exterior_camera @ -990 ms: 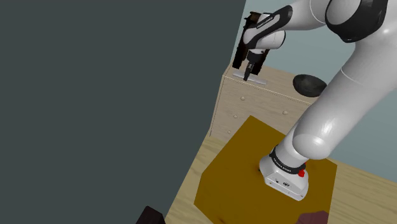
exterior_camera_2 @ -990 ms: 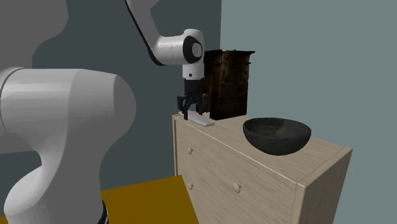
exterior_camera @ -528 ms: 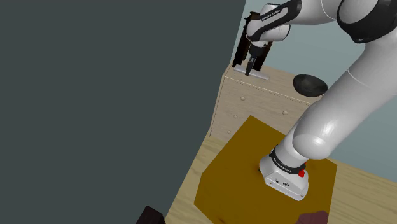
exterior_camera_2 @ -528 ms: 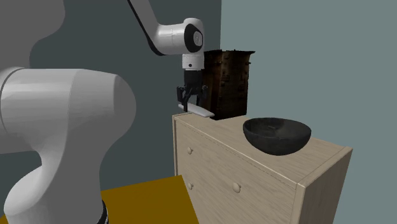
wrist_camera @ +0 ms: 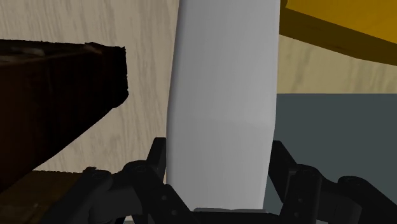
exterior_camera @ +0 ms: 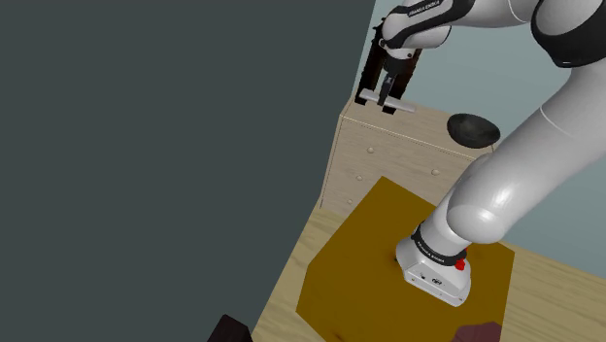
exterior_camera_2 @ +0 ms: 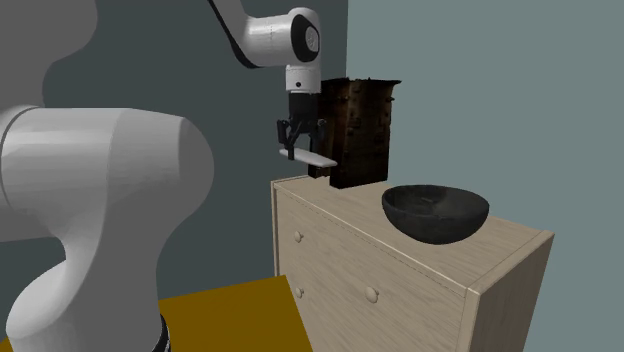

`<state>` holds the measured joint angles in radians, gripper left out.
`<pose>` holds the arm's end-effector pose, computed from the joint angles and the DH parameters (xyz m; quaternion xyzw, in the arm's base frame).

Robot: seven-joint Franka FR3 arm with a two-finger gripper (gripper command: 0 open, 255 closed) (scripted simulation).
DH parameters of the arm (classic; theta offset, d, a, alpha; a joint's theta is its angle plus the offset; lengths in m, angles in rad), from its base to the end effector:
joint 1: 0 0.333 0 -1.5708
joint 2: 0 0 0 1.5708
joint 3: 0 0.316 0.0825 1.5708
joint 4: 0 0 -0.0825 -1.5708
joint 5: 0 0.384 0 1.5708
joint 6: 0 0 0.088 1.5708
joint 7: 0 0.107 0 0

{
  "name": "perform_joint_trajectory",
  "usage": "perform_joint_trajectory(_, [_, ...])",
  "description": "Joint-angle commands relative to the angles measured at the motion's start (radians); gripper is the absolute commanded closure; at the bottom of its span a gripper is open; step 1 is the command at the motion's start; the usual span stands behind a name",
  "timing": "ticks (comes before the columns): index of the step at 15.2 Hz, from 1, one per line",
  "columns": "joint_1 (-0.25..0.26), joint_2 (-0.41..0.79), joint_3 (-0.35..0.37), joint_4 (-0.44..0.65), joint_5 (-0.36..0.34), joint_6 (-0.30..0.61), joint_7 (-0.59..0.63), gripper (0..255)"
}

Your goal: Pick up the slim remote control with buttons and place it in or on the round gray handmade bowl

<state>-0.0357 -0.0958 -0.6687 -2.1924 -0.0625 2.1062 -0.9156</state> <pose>0.3891 -0.3396 0.4171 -0.9924 -0.1226 0.0014 0.0056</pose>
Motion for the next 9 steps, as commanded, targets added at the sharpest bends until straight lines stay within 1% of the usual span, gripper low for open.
perform_joint_trajectory(1, [-0.001, -0.015, 0.003, 0.017, -0.009, -0.028, 0.006, 255])
perform_joint_trajectory(9, [0.000, -0.056, 0.016, 0.092, -0.031, -0.137, 0.025, 255])
